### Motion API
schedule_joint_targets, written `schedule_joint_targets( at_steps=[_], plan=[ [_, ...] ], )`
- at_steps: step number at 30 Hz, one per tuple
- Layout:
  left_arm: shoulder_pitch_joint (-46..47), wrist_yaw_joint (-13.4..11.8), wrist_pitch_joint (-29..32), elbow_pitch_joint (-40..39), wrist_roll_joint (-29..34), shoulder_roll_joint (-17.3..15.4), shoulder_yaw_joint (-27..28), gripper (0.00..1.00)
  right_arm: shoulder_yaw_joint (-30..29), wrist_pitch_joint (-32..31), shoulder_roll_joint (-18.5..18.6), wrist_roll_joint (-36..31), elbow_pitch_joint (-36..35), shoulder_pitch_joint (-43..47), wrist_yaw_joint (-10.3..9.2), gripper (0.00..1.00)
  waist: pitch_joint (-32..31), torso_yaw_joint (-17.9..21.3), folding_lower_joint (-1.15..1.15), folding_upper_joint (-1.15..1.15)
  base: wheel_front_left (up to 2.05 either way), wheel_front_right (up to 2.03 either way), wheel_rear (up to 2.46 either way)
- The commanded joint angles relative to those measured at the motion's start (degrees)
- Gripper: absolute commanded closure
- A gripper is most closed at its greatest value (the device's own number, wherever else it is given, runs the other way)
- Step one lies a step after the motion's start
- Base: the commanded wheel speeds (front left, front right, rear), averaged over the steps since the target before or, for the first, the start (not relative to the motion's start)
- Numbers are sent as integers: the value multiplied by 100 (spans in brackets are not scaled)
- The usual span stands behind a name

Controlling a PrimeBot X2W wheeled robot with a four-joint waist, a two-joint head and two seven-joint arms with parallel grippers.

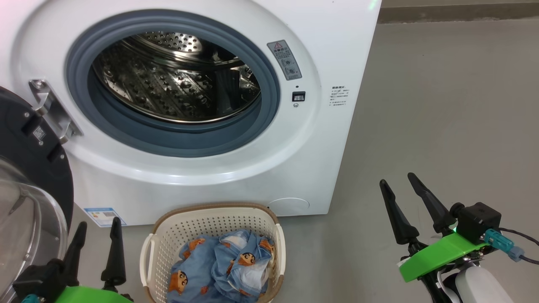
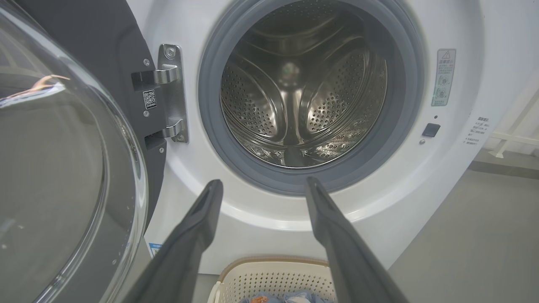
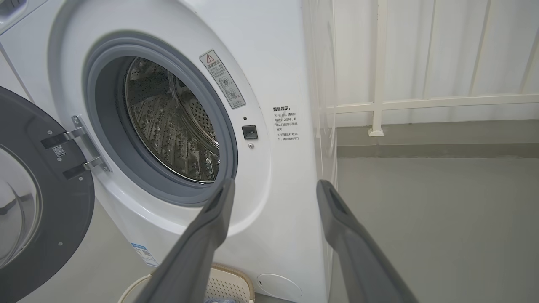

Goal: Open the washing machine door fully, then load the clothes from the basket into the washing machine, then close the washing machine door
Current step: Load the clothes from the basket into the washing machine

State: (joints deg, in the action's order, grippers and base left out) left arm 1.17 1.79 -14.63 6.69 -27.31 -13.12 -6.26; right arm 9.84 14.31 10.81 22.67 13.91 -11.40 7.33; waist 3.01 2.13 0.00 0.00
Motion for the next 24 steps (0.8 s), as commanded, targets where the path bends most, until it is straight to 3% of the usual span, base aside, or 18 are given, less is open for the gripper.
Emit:
schedule_joint_targets(
  at_steps=[1,24],
  plan=[
    [256,7,-30,-129,-21,-157,228,0,85,69,-1,-86,-153,-73,16,0,2,-2,0,0,0,0,0],
    [289,-47,-34,-127,-8,-186,232,0,66,69,-22,-118,-151,-94,16,0,57,-36,0,0,0,0,0]
  ],
)
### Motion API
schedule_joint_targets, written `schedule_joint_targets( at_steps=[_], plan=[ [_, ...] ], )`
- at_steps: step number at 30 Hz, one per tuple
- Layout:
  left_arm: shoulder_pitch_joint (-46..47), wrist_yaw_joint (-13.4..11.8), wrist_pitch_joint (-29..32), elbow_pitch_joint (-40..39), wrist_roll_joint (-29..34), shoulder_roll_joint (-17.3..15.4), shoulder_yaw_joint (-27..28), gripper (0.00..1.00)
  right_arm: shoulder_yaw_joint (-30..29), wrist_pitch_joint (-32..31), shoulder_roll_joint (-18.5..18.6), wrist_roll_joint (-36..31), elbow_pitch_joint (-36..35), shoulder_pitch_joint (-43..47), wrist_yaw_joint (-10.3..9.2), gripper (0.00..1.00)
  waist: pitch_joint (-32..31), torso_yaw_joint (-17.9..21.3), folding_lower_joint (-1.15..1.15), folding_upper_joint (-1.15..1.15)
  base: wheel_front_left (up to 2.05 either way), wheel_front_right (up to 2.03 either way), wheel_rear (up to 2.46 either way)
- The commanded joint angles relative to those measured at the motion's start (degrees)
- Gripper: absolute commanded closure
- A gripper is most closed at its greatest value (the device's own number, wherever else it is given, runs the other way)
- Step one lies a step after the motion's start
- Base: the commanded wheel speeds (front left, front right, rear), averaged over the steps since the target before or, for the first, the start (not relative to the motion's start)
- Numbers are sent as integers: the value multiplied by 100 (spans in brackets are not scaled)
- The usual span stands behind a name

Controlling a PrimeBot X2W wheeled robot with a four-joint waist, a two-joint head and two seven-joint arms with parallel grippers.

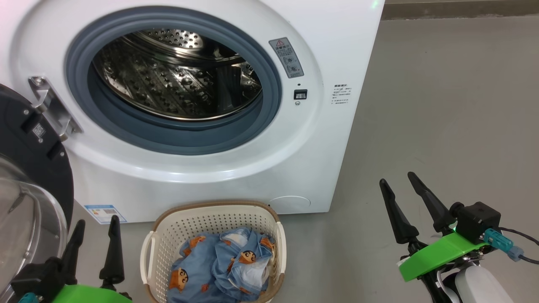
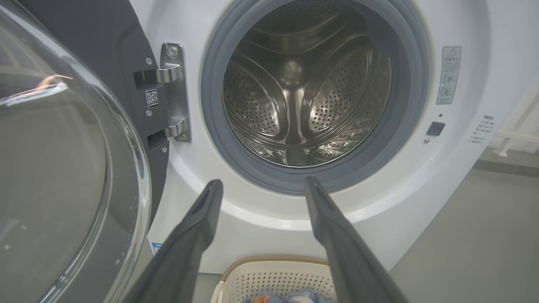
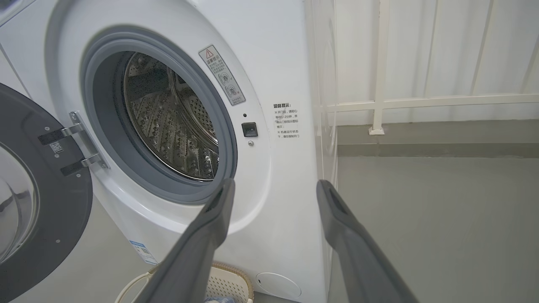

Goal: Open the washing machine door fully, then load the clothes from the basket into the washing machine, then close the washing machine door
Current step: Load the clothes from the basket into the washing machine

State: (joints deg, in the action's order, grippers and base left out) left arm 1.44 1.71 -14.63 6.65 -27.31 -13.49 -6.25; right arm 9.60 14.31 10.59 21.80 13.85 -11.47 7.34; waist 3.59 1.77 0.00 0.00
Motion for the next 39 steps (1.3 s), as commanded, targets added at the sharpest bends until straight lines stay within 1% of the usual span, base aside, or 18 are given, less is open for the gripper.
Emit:
schedule_joint_targets(
  at_steps=[1,13,20,27,39],
  plan=[
    [262,-40,-34,-121,-8,-150,232,0,87,69,-2,-33,-143,-87,14,0,-3,1,0,0,0,0,0],
    [268,-33,-35,-124,10,-151,227,0,97,69,24,-71,-117,-129,14,0,31,34,0,0,0,0,0],
    [326,-67,-35,-65,81,-187,197,0,100,69,1,-103,-141,-169,14,0,206,74,0,0,0,0,0],
    [474,-58,-36,24,128,-204,165,0,74,69,-51,-156,-161,-248,14,0,515,137,0,0,0,0,0],
    [1000,118,-33,377,73,-297,88,0,-55,69,-272,-269,-240,-488,14,0,1372,398,0,0,0,0,0]
  ],
)
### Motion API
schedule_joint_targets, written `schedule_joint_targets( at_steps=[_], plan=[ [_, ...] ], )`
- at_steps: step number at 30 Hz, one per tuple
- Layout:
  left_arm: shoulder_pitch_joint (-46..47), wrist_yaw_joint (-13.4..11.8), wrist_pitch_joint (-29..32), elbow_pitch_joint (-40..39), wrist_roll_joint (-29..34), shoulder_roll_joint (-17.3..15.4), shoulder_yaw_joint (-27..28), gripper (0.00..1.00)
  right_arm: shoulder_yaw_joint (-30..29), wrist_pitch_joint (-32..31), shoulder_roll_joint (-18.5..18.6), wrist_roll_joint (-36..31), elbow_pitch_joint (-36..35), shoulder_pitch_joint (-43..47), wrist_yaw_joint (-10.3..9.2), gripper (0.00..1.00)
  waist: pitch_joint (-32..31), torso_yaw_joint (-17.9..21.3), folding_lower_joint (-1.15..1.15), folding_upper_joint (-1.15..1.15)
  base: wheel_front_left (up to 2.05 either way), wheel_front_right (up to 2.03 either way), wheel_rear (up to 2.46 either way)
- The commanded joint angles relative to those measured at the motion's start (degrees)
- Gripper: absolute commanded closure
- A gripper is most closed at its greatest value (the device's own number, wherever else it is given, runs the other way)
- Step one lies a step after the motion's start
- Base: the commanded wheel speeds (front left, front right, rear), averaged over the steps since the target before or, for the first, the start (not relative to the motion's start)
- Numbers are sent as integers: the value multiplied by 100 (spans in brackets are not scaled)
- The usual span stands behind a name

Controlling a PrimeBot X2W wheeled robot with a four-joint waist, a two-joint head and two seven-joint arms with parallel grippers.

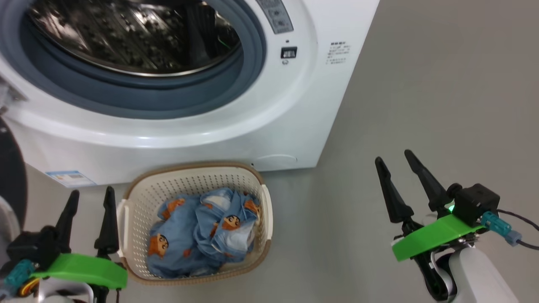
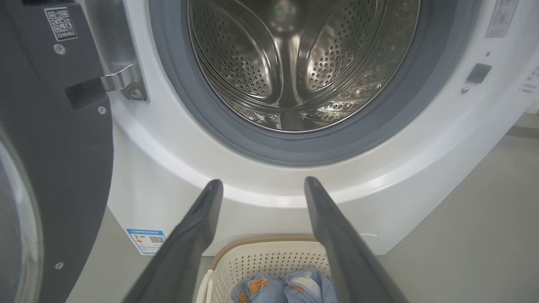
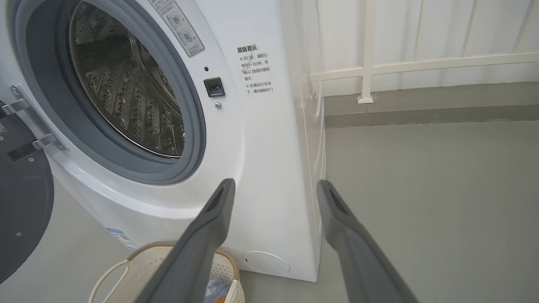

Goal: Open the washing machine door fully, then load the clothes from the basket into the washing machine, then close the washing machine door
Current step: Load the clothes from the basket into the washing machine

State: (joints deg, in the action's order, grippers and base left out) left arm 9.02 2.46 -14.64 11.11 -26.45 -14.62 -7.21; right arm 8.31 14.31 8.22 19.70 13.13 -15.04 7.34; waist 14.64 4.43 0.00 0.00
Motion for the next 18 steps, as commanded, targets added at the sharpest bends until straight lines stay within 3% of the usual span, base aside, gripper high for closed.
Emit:
schedule_joint_targets(
  at_steps=[1,18],
  plan=[
    [293,66,-32,-33,-33,-186,185,0,47,69,-55,-70,-184,-153,14,0,340,154,0,0,0,0,0],
    [1272,434,173,1227,-160,-409,-352,0,-61,69,-364,-244,-412,-564,14,0,1499,481,0,0,0,0,0]
  ],
)
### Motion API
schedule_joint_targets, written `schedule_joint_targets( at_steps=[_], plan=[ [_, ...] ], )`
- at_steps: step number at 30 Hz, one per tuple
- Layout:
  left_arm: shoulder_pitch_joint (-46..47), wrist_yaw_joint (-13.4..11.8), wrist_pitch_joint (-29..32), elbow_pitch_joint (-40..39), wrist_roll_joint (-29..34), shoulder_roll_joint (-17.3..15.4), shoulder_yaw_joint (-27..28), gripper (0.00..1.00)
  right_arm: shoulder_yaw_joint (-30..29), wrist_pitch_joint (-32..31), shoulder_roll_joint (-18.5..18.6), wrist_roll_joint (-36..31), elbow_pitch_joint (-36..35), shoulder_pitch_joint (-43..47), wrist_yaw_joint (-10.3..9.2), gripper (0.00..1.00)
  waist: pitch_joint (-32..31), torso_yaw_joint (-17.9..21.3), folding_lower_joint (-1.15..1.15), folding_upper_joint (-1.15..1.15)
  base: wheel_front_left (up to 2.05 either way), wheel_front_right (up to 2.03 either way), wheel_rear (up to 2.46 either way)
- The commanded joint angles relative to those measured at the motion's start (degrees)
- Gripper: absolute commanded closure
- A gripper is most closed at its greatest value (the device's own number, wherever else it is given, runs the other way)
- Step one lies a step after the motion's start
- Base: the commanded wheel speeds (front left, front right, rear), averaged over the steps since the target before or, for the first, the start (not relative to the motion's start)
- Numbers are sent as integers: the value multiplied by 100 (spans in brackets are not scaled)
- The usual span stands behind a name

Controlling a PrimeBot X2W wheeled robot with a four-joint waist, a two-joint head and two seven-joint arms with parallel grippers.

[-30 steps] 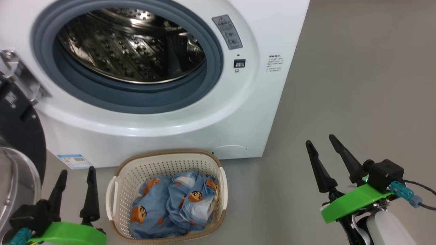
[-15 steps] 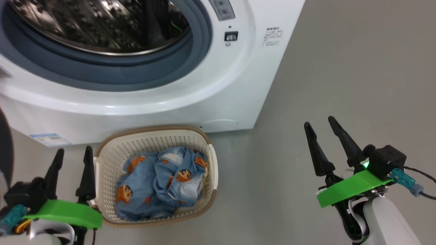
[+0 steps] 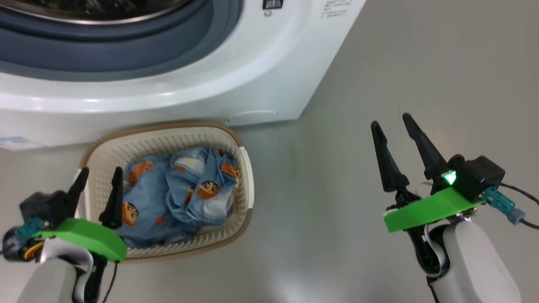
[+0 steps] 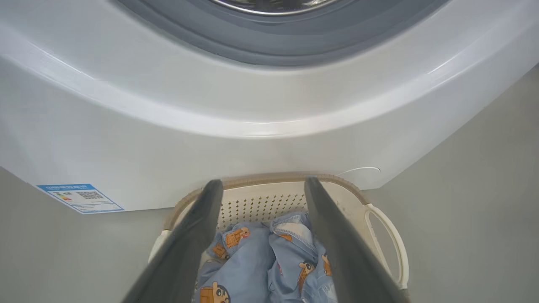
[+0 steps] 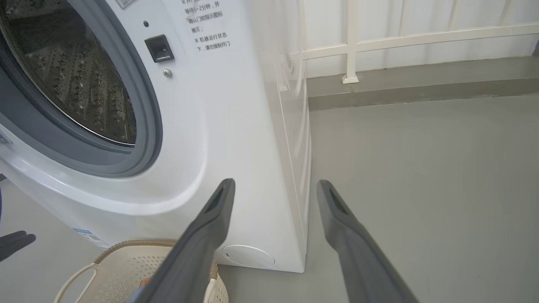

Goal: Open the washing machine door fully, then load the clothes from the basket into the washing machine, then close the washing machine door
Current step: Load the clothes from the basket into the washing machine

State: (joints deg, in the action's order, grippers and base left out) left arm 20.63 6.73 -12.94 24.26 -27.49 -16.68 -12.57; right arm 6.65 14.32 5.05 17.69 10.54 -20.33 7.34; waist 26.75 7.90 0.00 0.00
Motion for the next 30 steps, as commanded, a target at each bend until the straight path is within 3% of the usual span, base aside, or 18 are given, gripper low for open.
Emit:
schedule_joint_targets(
  at_steps=[1,7,30],
  plan=[
    [196,22,28,30,-79,-221,126,0,104,68,-65,-49,-169,-69,14,0,371,156,0,0,0,0,0],
    [733,69,142,738,-249,-370,-276,0,139,68,-163,-50,-252,-290,14,0,879,340,0,0,0,0,0],
    [2667,75,641,2371,-1477,-848,-3079,0,423,68,-216,434,-554,-719,14,0,2077,1076,0,0,0,0,0]
  ],
)
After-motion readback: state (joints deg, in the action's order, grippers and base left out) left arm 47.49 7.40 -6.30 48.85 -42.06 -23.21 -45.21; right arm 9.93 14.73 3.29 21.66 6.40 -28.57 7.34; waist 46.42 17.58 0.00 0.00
